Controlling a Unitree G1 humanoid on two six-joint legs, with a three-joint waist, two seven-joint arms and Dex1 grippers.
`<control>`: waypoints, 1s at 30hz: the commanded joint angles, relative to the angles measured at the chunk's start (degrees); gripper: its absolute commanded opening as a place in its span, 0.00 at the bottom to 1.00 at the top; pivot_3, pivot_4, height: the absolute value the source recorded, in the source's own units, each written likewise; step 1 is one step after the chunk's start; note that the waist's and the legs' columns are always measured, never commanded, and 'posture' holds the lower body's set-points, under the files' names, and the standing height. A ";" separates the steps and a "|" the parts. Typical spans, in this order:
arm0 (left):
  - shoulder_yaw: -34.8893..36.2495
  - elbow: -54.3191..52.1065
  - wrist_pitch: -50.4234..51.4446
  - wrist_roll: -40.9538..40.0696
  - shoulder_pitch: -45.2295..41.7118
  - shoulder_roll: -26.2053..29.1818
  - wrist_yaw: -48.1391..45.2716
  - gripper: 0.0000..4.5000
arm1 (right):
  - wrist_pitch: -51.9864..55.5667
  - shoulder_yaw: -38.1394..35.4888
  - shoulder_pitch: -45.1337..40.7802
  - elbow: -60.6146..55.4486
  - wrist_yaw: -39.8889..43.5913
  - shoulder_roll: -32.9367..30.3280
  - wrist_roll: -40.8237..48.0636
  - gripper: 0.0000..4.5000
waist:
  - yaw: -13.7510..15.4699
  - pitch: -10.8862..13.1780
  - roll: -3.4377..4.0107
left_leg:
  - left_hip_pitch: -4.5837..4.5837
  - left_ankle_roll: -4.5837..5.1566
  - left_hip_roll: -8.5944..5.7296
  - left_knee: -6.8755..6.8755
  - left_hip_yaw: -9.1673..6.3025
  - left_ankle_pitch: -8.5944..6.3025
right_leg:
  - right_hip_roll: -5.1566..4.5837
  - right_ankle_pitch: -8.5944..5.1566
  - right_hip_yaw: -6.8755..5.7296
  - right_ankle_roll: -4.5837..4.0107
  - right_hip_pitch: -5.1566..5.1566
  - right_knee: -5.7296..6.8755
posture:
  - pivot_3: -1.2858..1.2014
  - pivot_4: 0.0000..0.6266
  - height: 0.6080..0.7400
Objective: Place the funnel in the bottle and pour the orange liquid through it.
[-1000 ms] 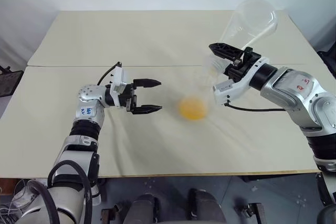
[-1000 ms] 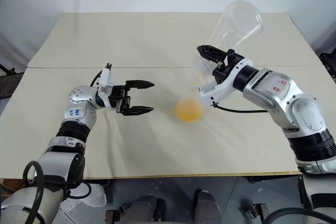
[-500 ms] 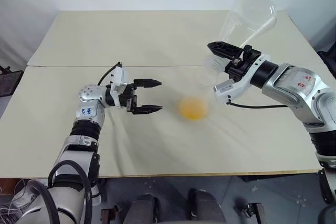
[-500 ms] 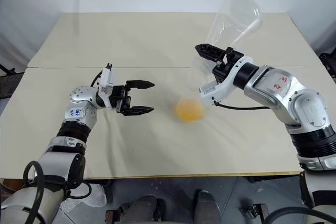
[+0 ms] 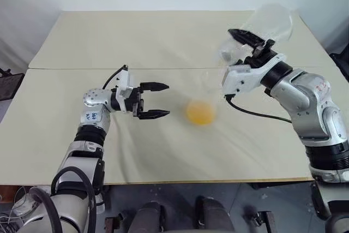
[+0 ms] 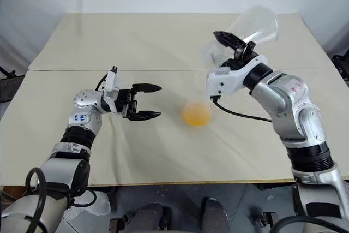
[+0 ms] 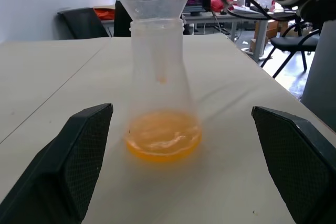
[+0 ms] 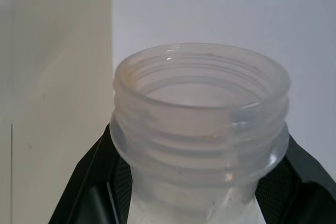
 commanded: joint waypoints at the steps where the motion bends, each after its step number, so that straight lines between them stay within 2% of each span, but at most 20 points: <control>1: 0.81 -3.76 0.50 -0.41 1.35 -0.06 0.46 1.00 | 16.76 -9.16 0.10 -7.02 0.94 5.28 10.23 0.56 | 0.08 0.00 0.00 | 0.00 0.00 -0.01 0.00 -0.03 0.00 | -0.01 0.00 0.00 0.00 0.00 0.04 | 0.52 0.24 1.00; 4: 0.82 -4.63 0.99 -0.29 1.74 -0.03 0.65 1.00 | 24.60 -13.47 0.38 -8.04 0.28 8.02 15.63 0.56 | 0.23 0.00 0.00 | 0.00 0.00 -0.07 0.06 -0.12 0.00 | -0.06 0.00 -0.01 0.00 0.00 0.15 | 0.52 0.24 1.00; 9: 0.85 -4.74 1.54 -0.11 1.09 -0.04 1.24 1.00 | 30.20 -23.48 2.93 -4.56 -1.81 11.31 27.47 0.56 | 0.13 0.00 0.00 | 0.02 0.00 -0.09 0.03 -0.17 0.00 | -0.05 0.00 -0.01 -0.01 0.00 0.19 | 0.52 0.24 1.00; 16: 0.95 -6.61 2.84 -0.15 1.94 0.81 1.84 1.00 | 26.83 -31.64 5.86 6.73 -5.78 10.85 36.58 0.56 | -0.04 0.00 0.00 | 0.09 0.00 -0.09 -0.02 -0.07 0.00 | -0.05 0.00 0.04 -0.01 -0.01 0.19 | 0.52 0.24 1.00; 23: 0.86 -8.54 4.16 -0.34 2.90 1.49 2.45 1.00 | 21.24 -31.74 7.11 16.00 -7.95 9.26 39.63 0.56 | -0.20 0.00 0.03 | 0.13 0.00 -0.09 -0.03 0.00 0.00 | -0.06 0.00 0.11 -0.01 -0.01 0.20 | 0.52 0.24 1.00; 24: 0.87 -8.64 4.24 -0.35 2.95 1.53 2.47 1.00 | 21.01 -31.54 7.21 16.39 -8.33 9.13 39.93 0.72 | -0.17 -0.01 0.03 | 0.12 0.00 -0.07 -0.02 -0.01 0.00 | -0.05 0.00 0.11 -0.01 -0.01 0.20 | 0.52 0.24 1.00; 27: 0.91 -8.78 4.58 -0.24 3.05 1.75 2.76 1.00 | 20.83 -30.83 8.04 16.18 -7.53 8.65 41.83 0.94 | -0.13 0.00 0.03 | 0.12 0.00 -0.08 -0.02 -0.01 0.00 | -0.05 0.00 0.12 -0.01 -0.01 0.20 | 0.52 0.24 1.00; 28: 0.86 -8.82 4.80 -0.10 3.09 1.88 2.96 1.00 | 20.98 -30.70 8.21 15.68 -7.61 8.46 42.30 0.99 | -0.12 0.00 0.03 | 0.12 0.00 -0.08 -0.02 -0.01 0.00 | -0.05 0.00 0.12 -0.01 -0.01 0.20 | 0.52 0.24 1.00; 30: 0.68 -9.04 5.88 0.16 3.17 2.21 3.54 1.00 | 21.44 -30.37 8.50 14.53 -7.83 7.87 43.01 0.99 | -0.11 0.00 0.03 | 0.12 0.00 -0.08 -0.02 -0.01 0.00 | -0.06 0.00 0.12 -0.01 -0.01 0.20 | 0.52 0.24 1.00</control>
